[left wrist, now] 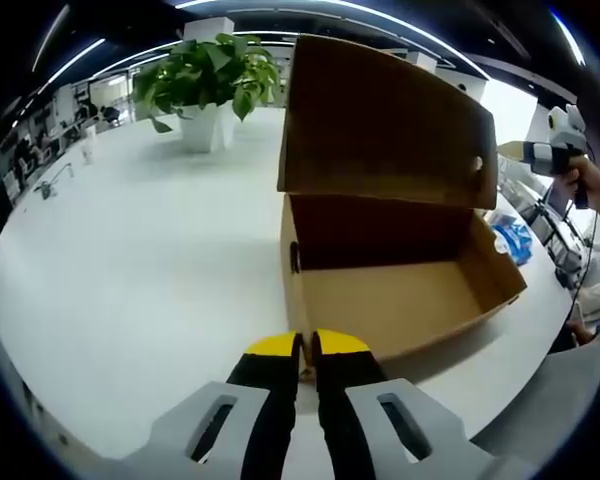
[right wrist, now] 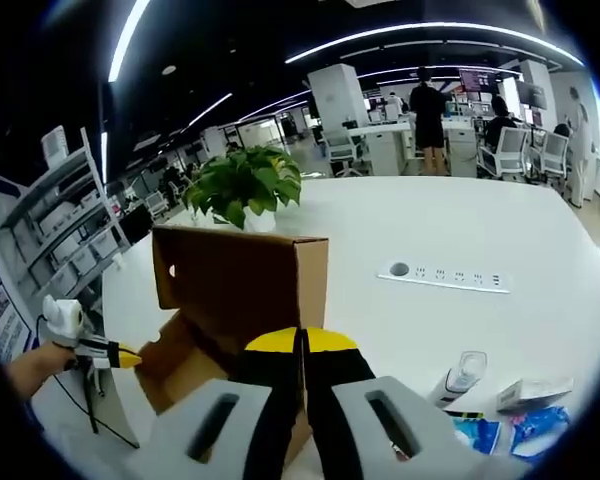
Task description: Operate the shoe box by opening the lid, removing the specified soft item, and placing it in the target area until the item is outside and the box remains undamaged.
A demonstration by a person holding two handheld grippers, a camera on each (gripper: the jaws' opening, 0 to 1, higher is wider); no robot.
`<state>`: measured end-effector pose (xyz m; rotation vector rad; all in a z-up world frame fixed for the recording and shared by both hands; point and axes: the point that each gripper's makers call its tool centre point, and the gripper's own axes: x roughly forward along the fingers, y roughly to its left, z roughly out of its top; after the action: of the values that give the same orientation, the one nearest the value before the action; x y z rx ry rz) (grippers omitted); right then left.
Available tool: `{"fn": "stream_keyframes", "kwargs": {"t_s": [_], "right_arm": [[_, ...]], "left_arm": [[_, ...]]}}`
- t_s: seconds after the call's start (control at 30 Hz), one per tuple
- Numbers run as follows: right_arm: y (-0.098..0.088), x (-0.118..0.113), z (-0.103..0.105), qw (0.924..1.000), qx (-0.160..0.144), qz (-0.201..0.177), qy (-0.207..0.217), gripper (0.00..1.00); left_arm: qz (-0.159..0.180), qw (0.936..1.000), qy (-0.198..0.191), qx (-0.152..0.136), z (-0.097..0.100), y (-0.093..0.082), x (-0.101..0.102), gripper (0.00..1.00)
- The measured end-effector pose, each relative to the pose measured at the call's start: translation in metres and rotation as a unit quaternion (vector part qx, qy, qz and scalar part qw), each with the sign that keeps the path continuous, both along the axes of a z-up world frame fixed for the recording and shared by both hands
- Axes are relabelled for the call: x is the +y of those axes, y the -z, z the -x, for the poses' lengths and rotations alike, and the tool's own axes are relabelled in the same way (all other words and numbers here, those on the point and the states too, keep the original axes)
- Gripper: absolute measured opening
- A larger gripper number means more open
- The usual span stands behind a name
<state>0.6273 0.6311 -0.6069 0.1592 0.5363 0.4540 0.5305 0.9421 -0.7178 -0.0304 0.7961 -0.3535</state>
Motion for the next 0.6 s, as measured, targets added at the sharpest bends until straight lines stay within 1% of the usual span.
{"fn": "stream_keyframes", "kwargs": {"t_s": [0.07,0.13,0.17,0.23,0.4,0.6], "right_arm": [[0.003,0.000,0.004,0.9999,-0.005,0.008,-0.009,0.00],[0.006,0.000,0.006,1.0000,-0.002,0.002,-0.001,0.00],[0.006,-0.001,0.007,1.0000,-0.004,0.002,0.000,0.00],[0.005,-0.001,0.005,0.9997,-0.018,0.014,-0.005,0.00],[0.004,0.002,0.010,0.9995,-0.021,0.021,-0.009,0.00],[0.005,0.001,0.018,0.9995,-0.025,0.016,-0.011,0.00]], "left_arm": [[0.000,1.0000,0.001,0.000,0.000,0.000,0.000,0.03],[-0.002,1.0000,0.002,-0.001,0.000,0.000,0.000,0.03],[-0.003,1.0000,0.003,-0.001,0.000,0.000,0.000,0.03],[-0.003,1.0000,0.003,0.000,0.001,0.000,-0.001,0.03],[-0.004,1.0000,0.005,0.000,0.000,0.000,0.000,0.03],[-0.003,1.0000,0.003,0.000,0.000,0.000,0.000,0.03]]}}
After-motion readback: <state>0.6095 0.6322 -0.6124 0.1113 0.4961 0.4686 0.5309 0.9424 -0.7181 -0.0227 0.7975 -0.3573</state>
